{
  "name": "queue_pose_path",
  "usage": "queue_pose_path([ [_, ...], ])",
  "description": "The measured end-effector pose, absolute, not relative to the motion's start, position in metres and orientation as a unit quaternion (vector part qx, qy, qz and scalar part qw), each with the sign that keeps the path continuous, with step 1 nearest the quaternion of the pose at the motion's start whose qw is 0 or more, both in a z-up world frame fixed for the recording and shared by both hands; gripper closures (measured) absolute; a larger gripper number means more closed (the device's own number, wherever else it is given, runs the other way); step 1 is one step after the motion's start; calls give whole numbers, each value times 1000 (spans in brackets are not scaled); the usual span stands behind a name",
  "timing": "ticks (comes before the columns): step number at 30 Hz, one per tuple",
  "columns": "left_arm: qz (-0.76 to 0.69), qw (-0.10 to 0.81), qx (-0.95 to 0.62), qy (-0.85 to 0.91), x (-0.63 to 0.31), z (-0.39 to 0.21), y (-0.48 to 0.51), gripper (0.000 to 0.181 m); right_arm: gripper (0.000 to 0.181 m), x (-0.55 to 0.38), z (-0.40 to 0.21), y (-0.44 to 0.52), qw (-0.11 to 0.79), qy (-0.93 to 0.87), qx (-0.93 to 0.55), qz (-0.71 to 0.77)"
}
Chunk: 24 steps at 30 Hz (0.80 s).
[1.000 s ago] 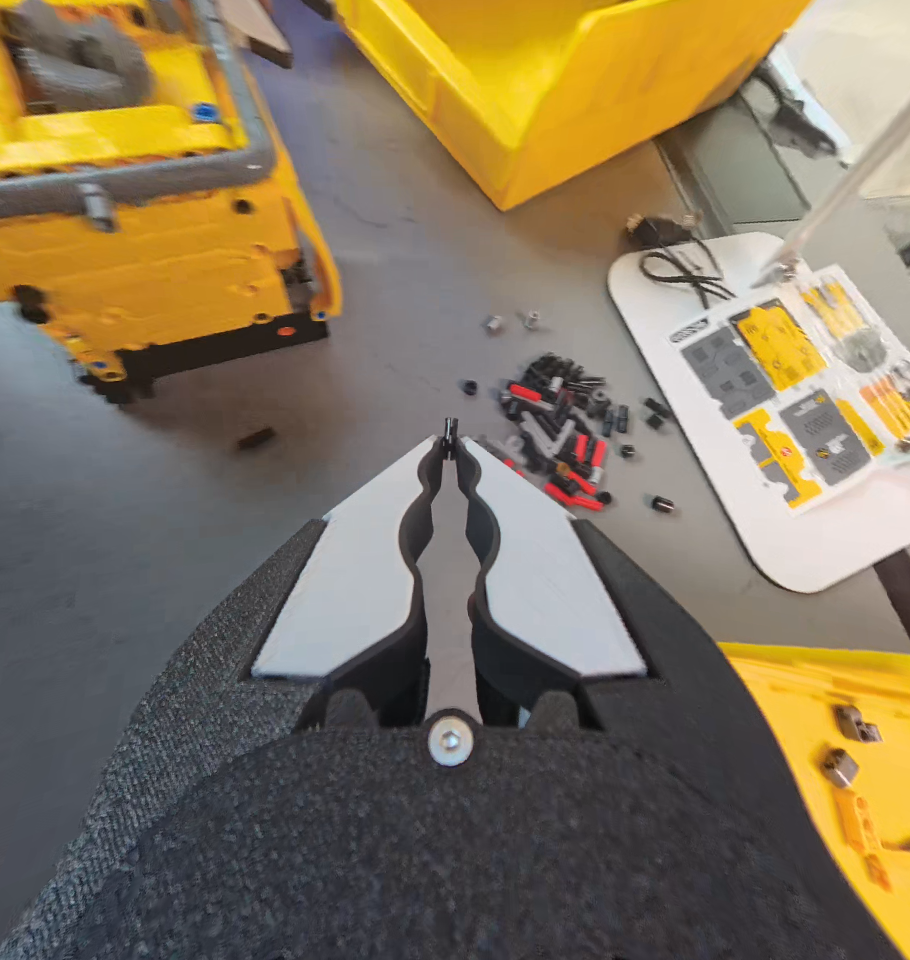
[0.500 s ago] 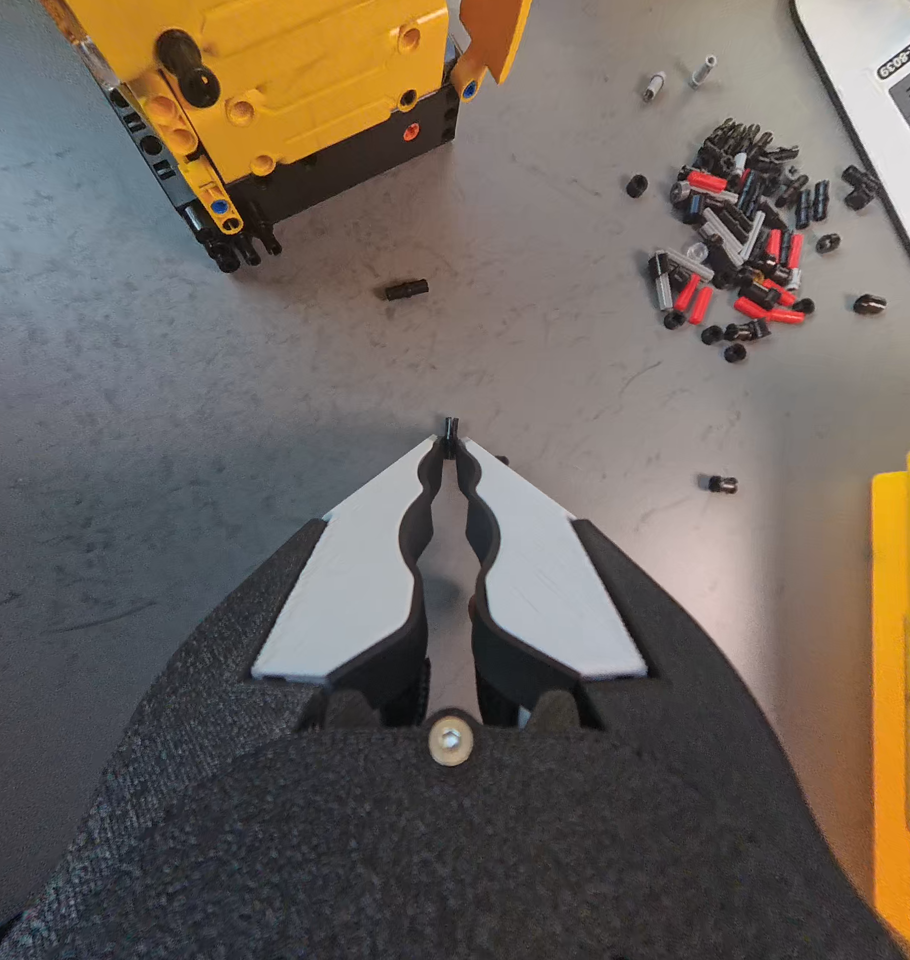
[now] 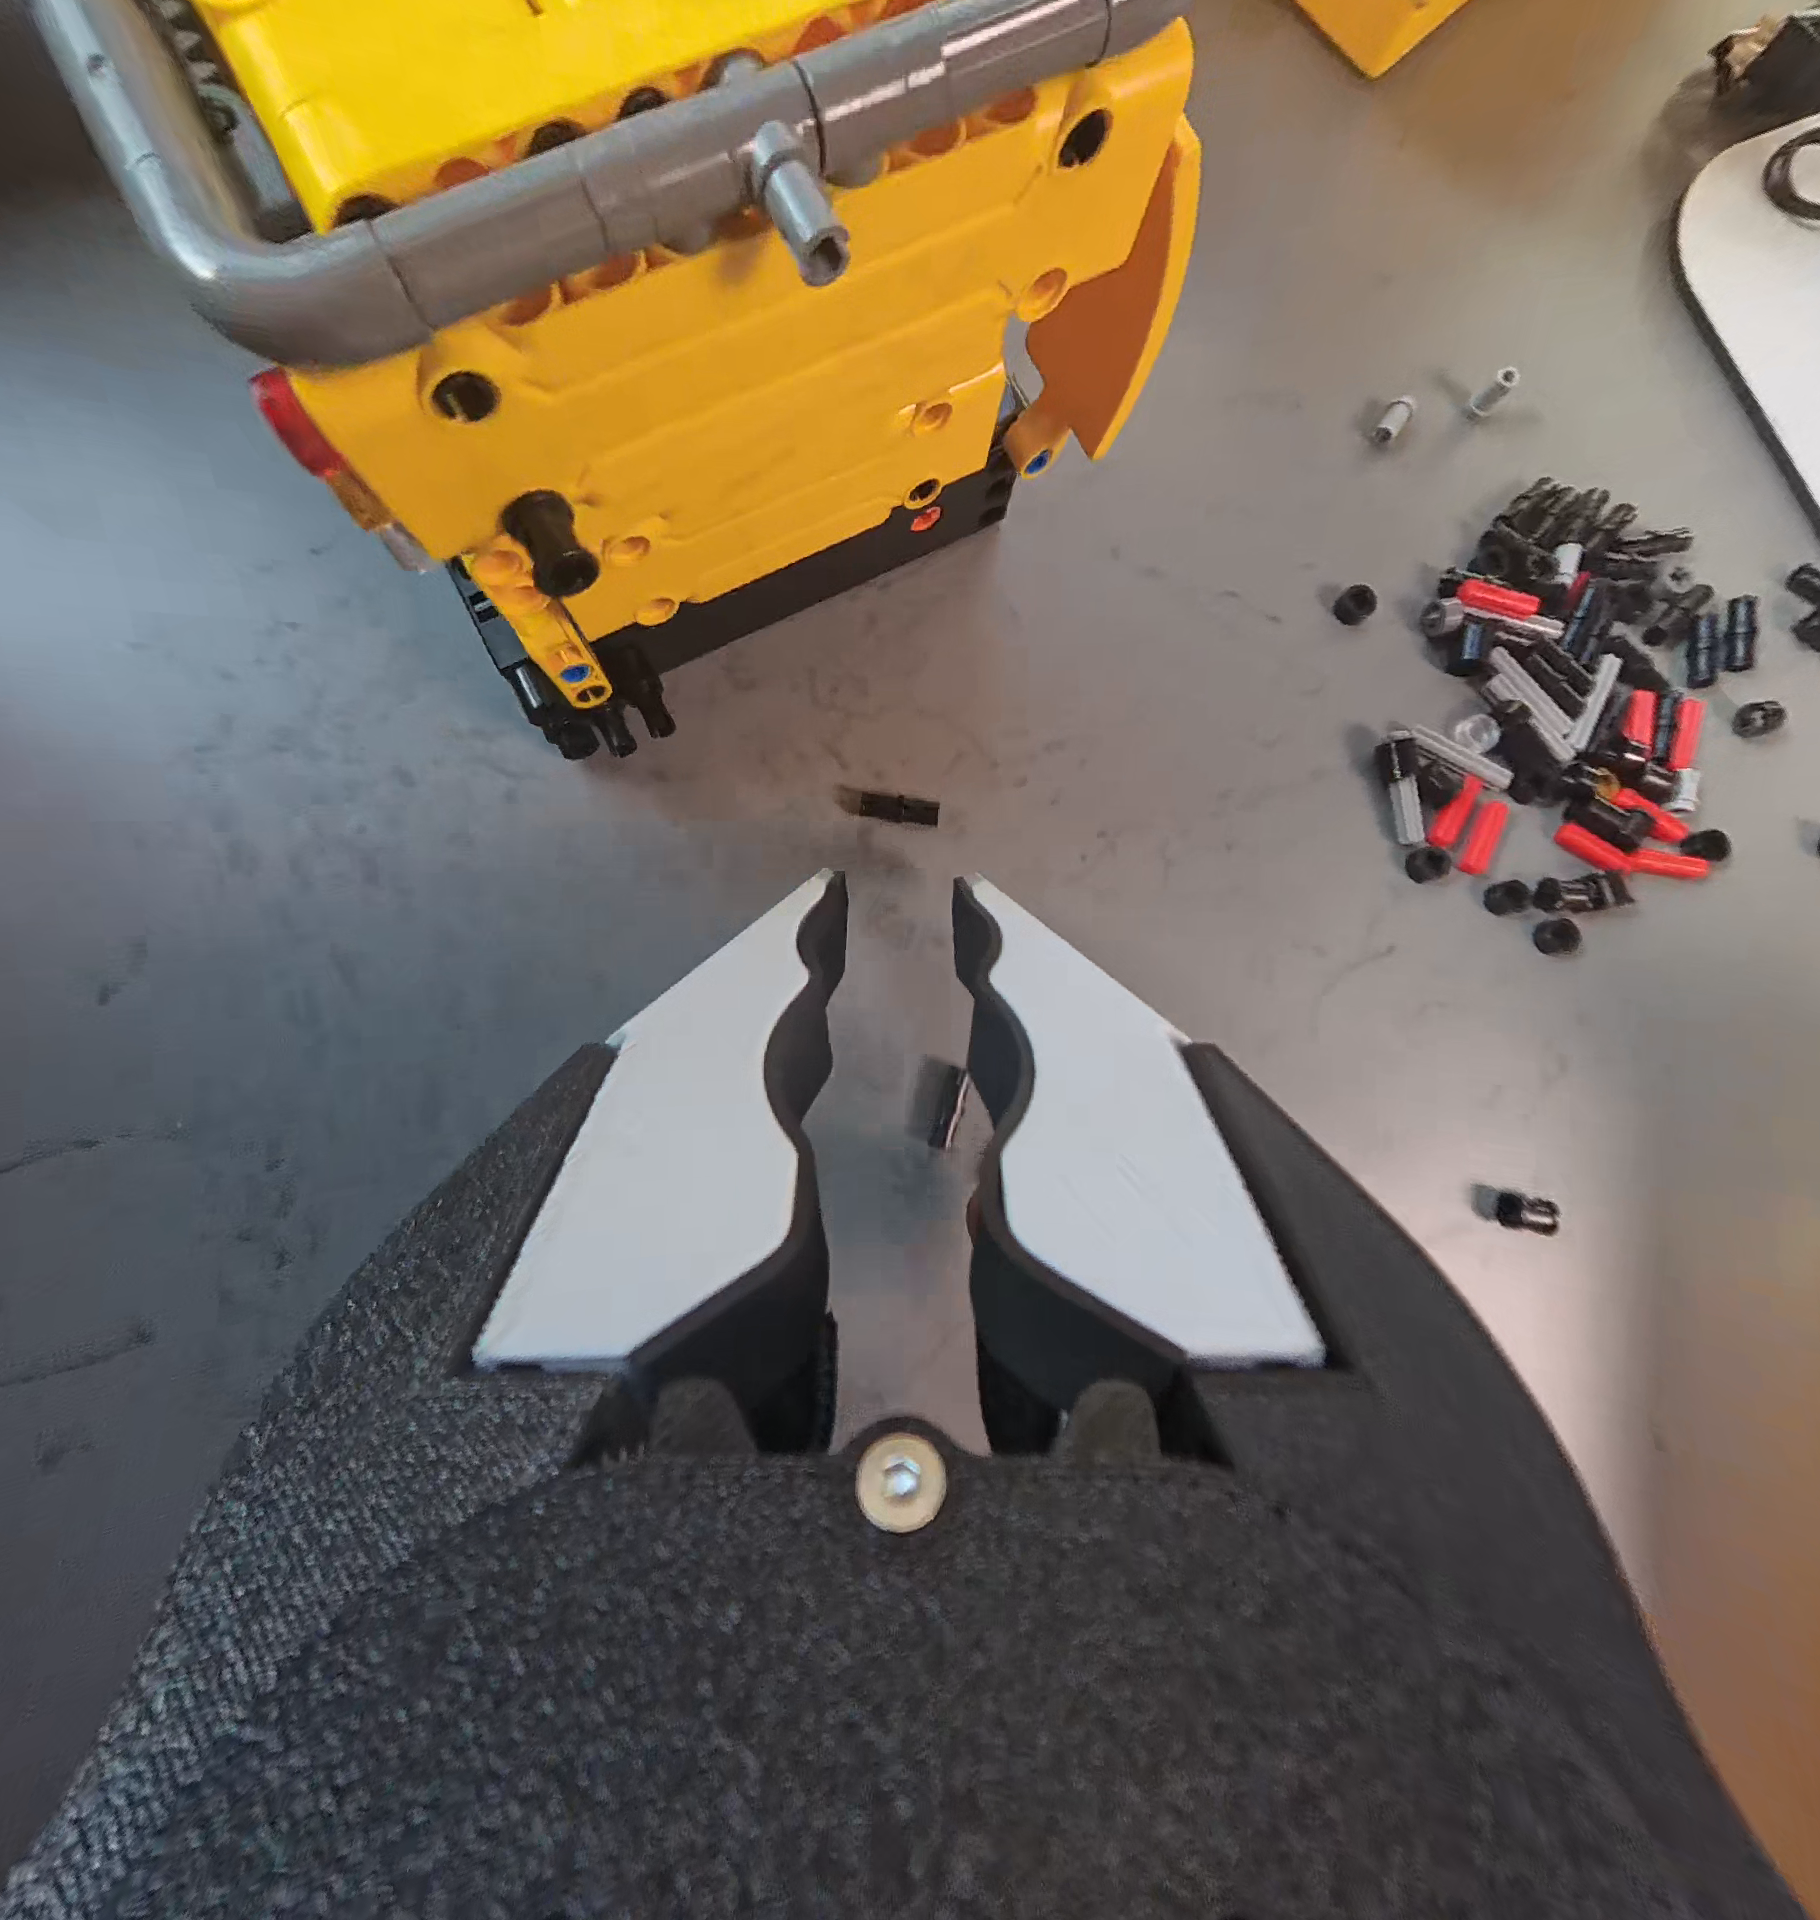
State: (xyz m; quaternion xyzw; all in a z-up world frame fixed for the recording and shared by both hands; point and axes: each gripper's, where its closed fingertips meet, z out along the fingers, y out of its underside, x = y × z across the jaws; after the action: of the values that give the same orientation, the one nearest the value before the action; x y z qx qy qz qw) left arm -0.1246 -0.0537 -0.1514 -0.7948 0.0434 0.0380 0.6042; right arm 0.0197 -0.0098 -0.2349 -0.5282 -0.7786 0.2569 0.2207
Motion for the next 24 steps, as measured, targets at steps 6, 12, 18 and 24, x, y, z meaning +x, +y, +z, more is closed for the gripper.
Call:
queue_pose_path([
  [6,38,608,-792,40,-127,-149,-55,154,160,5,-242,-14,187,-789,-525,260],
  [12,35,609,-791,40,-126,-148,-55,154,166,7,-236,-14,196,-805,-500,251],
  [18,34,609,-791,40,-126,-148,-55,154,166,47,-206,2,215,-842,-424,256],
  [24,34,601,-797,43,-124,-155,-53,155,166,85,-227,9,182,-887,-366,216],
])
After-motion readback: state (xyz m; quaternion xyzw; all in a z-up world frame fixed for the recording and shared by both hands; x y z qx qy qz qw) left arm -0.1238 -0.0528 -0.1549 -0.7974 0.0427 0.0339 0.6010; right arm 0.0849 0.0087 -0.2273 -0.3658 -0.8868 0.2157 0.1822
